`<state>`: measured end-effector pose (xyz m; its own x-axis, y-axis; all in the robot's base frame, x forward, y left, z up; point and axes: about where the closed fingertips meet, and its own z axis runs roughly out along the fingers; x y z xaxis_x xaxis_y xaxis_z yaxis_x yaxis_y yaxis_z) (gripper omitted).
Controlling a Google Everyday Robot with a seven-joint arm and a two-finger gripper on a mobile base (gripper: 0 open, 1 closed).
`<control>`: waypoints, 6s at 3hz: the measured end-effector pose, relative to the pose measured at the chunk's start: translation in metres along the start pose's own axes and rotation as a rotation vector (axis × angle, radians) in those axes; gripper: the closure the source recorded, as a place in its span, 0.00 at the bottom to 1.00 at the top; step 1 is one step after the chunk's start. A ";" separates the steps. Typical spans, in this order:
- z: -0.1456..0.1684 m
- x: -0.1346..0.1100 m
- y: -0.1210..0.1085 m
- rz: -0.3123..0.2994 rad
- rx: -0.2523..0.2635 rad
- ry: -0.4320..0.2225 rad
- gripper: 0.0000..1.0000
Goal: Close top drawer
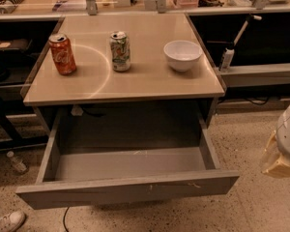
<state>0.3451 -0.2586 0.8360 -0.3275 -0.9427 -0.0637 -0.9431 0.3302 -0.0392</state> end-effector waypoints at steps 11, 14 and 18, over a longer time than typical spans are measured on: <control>0.185 -0.085 -0.056 0.269 -0.111 -0.161 1.00; 0.190 -0.110 -0.115 0.275 -0.051 -0.154 1.00; 0.191 -0.120 -0.149 0.358 -0.025 -0.178 1.00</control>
Offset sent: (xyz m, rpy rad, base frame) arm -0.0127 0.0508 -0.1647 0.1780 0.2286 -0.1779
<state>0.5364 -0.1854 0.6590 -0.6222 -0.7447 -0.2413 -0.7732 0.6329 0.0407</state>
